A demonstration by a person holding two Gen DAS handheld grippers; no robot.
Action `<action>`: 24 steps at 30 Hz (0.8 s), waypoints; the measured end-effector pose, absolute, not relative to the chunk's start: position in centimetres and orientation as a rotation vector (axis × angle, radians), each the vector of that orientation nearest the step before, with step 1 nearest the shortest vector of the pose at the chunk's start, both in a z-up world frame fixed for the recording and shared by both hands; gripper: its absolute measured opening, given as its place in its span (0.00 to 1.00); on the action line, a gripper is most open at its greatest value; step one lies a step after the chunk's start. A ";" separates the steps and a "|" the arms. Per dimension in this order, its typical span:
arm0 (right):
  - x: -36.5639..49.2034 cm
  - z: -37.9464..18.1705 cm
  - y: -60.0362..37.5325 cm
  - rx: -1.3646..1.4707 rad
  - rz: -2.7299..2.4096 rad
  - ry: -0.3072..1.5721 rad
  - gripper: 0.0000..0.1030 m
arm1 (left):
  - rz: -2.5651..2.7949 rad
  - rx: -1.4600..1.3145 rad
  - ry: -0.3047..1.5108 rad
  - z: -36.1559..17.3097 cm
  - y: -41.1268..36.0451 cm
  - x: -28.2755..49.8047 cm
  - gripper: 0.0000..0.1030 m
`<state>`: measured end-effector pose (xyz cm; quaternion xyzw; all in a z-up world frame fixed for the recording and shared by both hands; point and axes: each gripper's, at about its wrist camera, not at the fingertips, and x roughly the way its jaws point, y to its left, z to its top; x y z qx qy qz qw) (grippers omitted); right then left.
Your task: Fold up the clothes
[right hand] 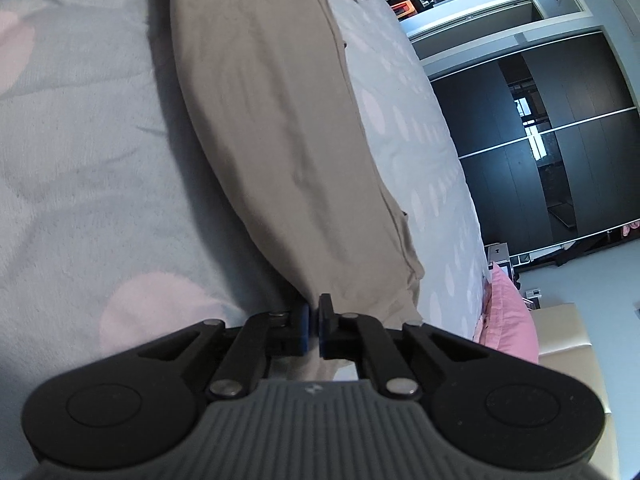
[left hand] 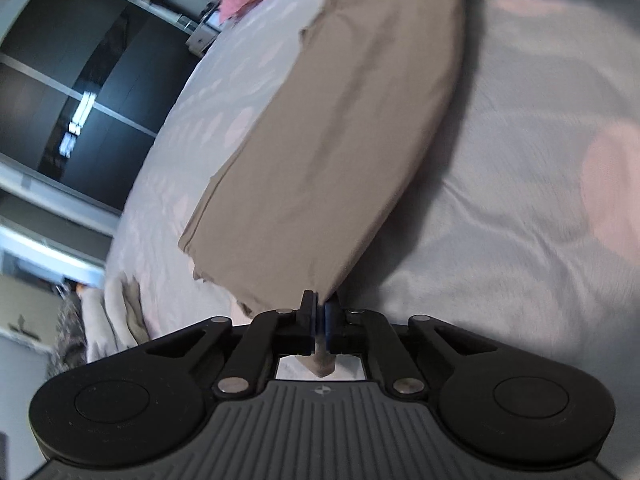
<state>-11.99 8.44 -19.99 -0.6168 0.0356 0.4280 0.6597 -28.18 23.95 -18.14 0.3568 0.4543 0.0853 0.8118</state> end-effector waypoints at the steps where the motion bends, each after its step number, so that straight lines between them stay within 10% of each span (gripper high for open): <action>1: -12.0 -19.7 8.5 -1.394 0.968 0.081 0.04 | 0.188 0.748 0.968 -17.5 24.1 -28.2 0.02; 24: -21.1 -10.4 0.9 -1.452 1.319 0.232 0.04 | -0.059 0.470 1.043 -7.5 24.7 -37.6 0.01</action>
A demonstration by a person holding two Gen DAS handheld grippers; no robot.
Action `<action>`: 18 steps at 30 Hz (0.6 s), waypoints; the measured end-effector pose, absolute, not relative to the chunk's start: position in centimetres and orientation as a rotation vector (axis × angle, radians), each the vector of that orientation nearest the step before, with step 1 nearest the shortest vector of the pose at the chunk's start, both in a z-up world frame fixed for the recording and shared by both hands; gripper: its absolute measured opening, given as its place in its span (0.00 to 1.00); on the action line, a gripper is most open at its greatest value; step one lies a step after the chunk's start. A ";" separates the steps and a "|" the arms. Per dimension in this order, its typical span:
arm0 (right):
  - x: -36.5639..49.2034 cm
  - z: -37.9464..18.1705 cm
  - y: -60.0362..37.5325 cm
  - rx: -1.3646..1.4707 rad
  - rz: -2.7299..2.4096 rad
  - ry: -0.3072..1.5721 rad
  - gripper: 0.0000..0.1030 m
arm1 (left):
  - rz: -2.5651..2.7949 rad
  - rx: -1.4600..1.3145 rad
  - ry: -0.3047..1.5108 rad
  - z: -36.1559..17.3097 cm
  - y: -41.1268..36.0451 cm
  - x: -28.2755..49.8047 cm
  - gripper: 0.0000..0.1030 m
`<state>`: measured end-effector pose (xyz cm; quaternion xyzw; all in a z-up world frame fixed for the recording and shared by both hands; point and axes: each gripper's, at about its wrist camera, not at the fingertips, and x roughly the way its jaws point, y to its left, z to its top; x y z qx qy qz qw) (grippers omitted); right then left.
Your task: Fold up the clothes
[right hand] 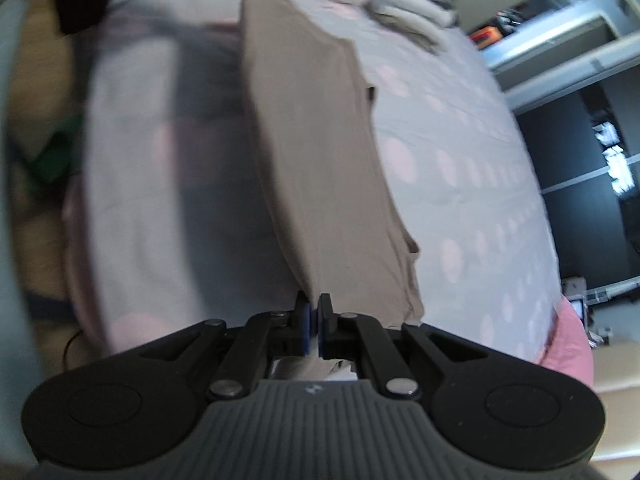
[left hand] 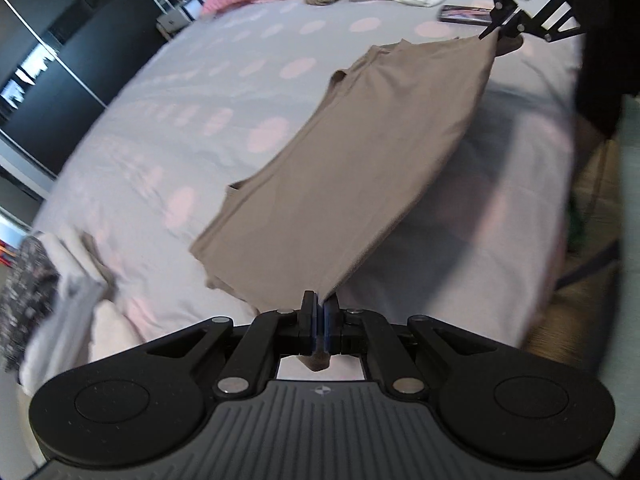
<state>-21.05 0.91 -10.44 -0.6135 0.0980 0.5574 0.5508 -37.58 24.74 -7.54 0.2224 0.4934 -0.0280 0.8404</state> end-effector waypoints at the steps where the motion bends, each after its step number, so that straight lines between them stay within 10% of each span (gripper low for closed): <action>1: -21.5 -10.5 0.6 -1.474 1.348 0.252 0.04 | -0.077 0.465 1.052 -7.7 24.6 -37.9 0.01; 18: -22.0 -18.1 1.9 -1.598 1.469 0.478 0.14 | -0.152 0.481 1.342 -16.1 24.4 -38.0 0.13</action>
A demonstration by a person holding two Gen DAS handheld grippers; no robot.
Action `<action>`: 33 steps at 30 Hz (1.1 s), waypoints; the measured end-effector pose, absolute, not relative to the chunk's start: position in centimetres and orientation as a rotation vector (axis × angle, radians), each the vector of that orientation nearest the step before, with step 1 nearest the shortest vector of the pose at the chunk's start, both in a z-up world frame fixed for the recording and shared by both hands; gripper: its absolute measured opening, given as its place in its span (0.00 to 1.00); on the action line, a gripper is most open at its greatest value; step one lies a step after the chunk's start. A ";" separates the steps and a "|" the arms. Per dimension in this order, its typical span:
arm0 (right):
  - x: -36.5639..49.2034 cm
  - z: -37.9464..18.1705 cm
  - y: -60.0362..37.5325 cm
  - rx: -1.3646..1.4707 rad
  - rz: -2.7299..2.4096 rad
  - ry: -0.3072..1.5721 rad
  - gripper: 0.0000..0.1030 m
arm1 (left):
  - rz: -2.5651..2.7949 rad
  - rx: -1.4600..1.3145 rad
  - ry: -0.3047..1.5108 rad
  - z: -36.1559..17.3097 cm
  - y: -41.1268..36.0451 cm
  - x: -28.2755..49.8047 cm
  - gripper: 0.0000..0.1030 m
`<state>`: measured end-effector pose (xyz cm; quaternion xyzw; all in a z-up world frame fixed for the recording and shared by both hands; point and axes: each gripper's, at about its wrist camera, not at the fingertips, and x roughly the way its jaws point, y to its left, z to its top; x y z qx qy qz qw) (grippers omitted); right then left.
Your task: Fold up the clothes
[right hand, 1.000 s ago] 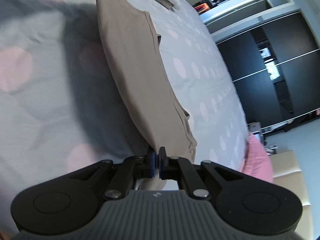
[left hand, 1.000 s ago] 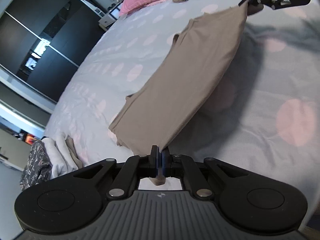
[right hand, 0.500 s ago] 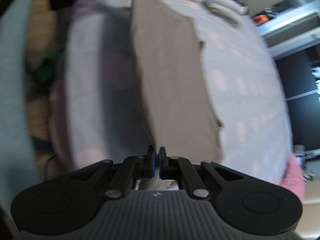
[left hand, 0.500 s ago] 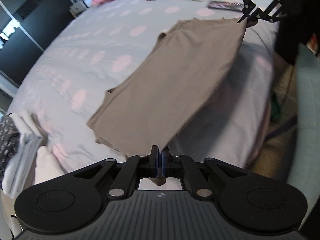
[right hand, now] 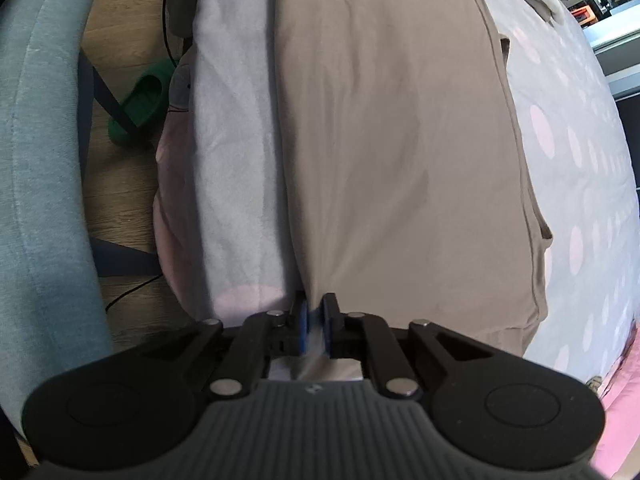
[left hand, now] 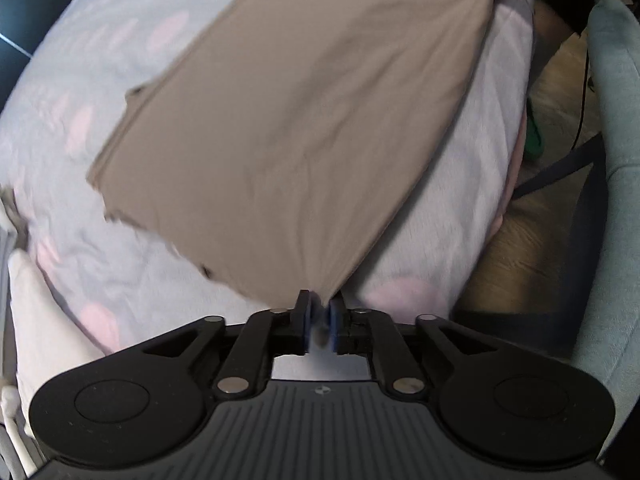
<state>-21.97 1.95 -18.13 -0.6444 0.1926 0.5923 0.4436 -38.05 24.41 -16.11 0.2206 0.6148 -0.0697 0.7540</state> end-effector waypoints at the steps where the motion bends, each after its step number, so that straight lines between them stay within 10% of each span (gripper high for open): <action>1: -22.0 -18.1 1.9 -1.596 1.472 0.485 0.17 | -0.143 0.477 1.345 -16.0 24.6 -38.3 0.14; 19: -18.4 -12.8 2.8 -1.142 1.343 0.521 0.37 | 0.103 0.168 1.203 -11.2 28.3 -37.5 0.24; 33: -12.7 -12.6 5.1 -0.830 1.122 0.700 0.29 | 0.268 -0.037 1.112 -11.5 30.9 -32.2 0.24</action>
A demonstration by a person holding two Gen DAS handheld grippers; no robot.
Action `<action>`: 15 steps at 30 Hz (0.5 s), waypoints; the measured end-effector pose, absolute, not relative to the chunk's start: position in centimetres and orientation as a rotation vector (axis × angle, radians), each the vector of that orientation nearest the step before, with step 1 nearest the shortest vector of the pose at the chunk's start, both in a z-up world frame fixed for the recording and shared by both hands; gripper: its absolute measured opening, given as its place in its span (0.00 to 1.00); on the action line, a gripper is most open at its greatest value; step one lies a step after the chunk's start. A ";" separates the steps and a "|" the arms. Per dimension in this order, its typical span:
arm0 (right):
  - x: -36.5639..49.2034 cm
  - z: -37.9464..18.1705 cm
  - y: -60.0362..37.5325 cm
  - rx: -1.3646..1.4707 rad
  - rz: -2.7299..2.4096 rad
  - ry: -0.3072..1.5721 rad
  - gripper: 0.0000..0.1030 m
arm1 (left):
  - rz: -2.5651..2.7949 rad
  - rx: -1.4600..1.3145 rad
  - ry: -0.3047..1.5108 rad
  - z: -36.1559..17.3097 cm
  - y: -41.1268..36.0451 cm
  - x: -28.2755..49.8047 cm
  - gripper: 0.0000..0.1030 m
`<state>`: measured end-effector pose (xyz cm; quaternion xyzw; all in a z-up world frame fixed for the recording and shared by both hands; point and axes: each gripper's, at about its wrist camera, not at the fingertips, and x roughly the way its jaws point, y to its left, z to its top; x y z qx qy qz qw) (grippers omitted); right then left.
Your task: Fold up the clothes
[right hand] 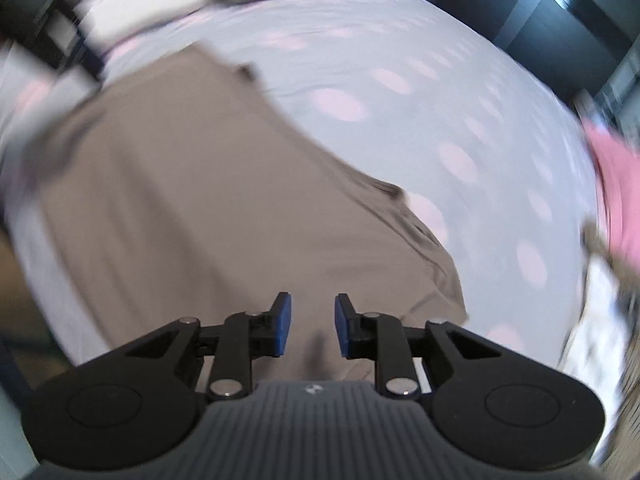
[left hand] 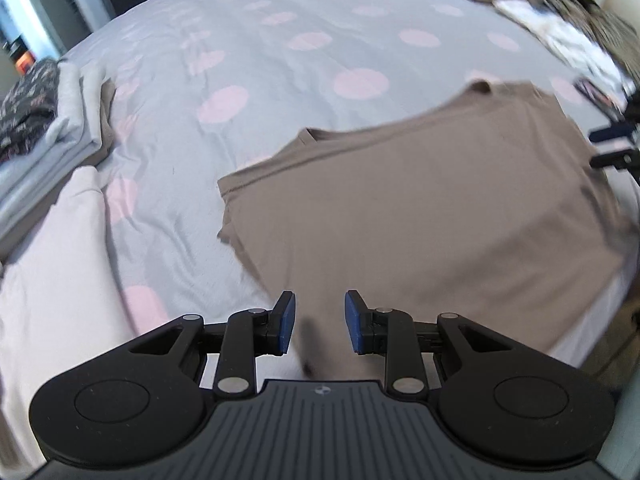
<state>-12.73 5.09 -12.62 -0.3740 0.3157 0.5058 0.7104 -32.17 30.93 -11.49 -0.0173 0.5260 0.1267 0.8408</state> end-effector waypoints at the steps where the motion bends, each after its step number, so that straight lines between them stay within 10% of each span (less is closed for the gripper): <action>1: -11.7 -12.8 5.1 -0.762 1.092 0.740 0.36 | 0.282 -0.057 1.101 -11.8 31.2 -31.9 0.24; 15: -4.0 -15.7 3.7 -0.333 0.802 1.037 0.71 | 0.337 -0.165 1.102 -14.4 32.1 -31.0 0.24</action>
